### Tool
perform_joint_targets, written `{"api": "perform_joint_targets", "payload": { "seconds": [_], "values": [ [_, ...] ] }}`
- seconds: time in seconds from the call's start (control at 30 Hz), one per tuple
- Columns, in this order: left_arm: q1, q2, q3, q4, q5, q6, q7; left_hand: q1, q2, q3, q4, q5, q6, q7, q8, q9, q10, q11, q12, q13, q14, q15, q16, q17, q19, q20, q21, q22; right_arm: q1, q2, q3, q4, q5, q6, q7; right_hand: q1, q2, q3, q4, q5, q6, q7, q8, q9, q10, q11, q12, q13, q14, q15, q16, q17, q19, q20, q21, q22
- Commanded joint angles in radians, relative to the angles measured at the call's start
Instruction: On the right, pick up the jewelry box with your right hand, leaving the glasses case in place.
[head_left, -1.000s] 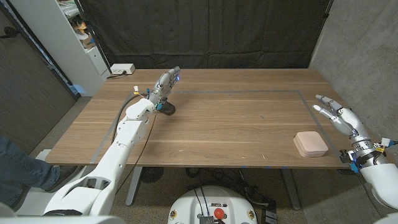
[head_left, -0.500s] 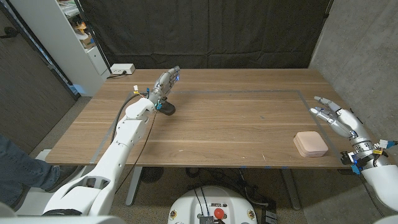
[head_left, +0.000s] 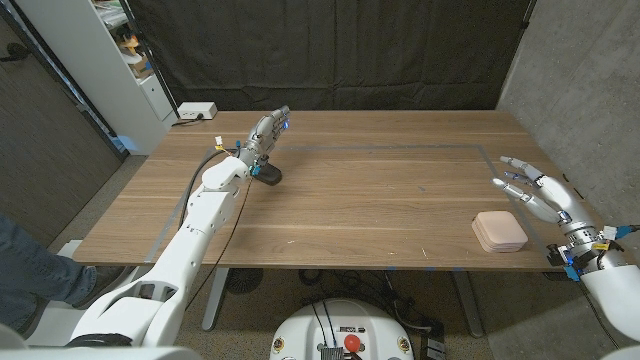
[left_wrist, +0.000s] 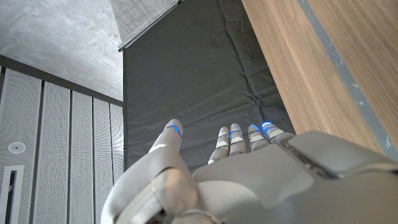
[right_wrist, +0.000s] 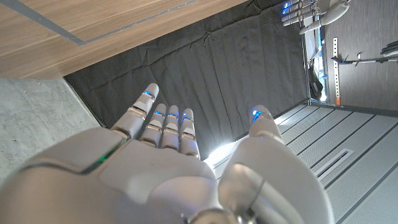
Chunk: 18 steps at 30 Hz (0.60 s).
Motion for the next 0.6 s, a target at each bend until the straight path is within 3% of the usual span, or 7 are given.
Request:
{"api": "perform_joint_targets", "payload": {
  "seconds": [0.03,0.6],
  "values": [
    [0.000,0.002,-0.007,0.001,-0.002,-0.014,-0.005,0.005,0.006,0.005,-0.004,0.004,0.002,0.001,0.000,0.003,0.002,0.002,0.004,0.002,-0.006,0.002,0.003,0.005,-0.004,0.006,0.005,0.005,-0.015,0.012,0.011,-0.034,-0.095,-0.020,-0.022,0.017,-0.003,0.003,-0.005,0.008,0.003,-0.010,0.004,0.006,-0.002,-0.009,-0.004,0.005,0.001,-0.003,-0.001,-0.001,-0.003,0.000,-0.002,0.004],
    [0.005,0.012,-0.015,-0.005,-0.008,-0.014,-0.013,0.004,0.006,0.005,-0.004,0.004,0.003,0.004,0.000,0.003,0.004,0.005,0.005,0.002,-0.006,0.006,0.003,0.005,-0.004,0.007,0.005,0.005,-0.028,0.004,0.021,-0.064,-0.234,-0.046,-0.056,0.024,-0.008,0.003,-0.005,0.016,0.002,-0.013,0.003,0.006,-0.009,-0.010,-0.007,0.005,-0.005,-0.002,-0.003,0.000,-0.009,0.003,-0.003,0.003]
  ]
}}
